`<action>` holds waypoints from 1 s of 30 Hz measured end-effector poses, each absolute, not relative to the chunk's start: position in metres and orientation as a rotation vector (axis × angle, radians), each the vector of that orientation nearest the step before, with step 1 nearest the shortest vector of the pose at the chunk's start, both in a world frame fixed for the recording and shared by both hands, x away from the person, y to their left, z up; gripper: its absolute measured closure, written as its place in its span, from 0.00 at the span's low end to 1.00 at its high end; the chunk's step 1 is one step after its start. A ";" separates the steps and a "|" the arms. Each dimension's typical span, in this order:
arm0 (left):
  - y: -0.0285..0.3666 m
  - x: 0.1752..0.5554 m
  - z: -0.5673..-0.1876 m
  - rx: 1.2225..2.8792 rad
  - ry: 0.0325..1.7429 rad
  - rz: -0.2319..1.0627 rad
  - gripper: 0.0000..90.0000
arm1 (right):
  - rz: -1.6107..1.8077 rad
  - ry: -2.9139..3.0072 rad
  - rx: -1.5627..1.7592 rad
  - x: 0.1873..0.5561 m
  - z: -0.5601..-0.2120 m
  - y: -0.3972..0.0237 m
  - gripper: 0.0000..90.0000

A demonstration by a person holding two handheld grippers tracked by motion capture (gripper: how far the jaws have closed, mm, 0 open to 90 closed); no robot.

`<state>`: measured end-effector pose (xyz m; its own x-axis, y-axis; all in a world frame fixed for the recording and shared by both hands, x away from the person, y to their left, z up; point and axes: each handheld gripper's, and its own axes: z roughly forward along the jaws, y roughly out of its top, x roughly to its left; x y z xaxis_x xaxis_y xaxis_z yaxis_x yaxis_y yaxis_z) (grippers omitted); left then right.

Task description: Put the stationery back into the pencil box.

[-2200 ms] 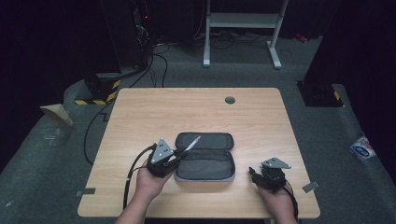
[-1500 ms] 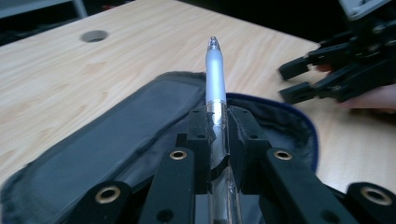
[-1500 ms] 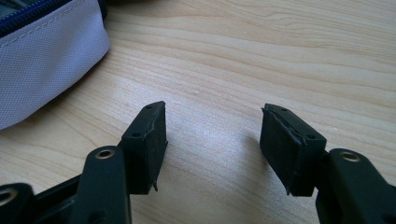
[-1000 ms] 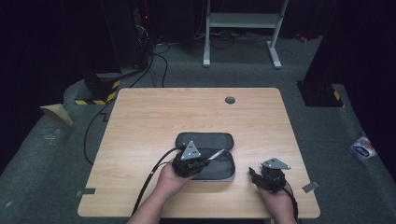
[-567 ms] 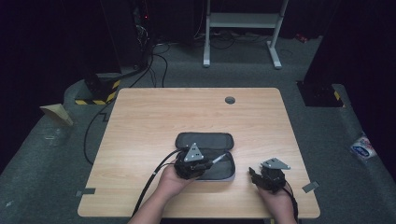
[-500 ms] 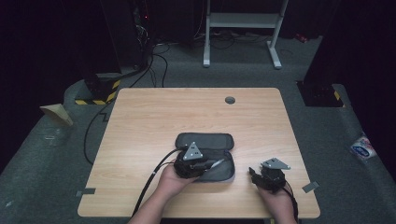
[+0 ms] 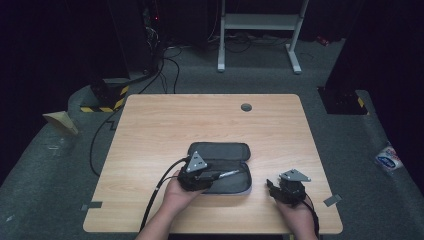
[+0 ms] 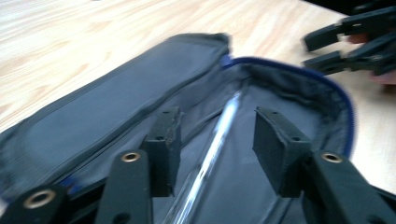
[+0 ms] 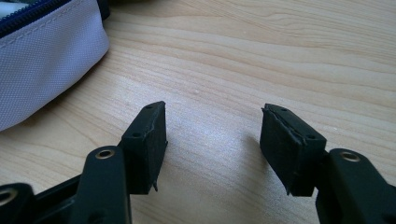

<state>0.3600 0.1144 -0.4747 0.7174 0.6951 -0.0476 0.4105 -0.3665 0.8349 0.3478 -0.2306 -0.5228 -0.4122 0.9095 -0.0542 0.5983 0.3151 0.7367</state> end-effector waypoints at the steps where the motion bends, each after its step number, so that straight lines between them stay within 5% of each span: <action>1: 0.120 0.359 -0.475 1.983 0.869 0.399 0.48 | 0.890 2.121 1.332 0.348 -0.523 -0.231 0.45; 12: 0.181 0.346 -0.474 1.849 0.982 0.431 0.39 | 0.889 2.119 1.333 0.348 -0.523 -0.230 0.45; 30: 0.260 0.327 -0.499 1.876 1.200 0.490 0.25 | 0.885 2.116 1.335 0.347 -0.523 -0.230 0.45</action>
<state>0.3271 0.2597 -0.4993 0.4663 0.8781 -0.1074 0.5519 -0.1939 0.8111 0.3472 -0.2299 -0.5228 -0.4071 0.9116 -0.0580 0.5990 0.3143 0.7365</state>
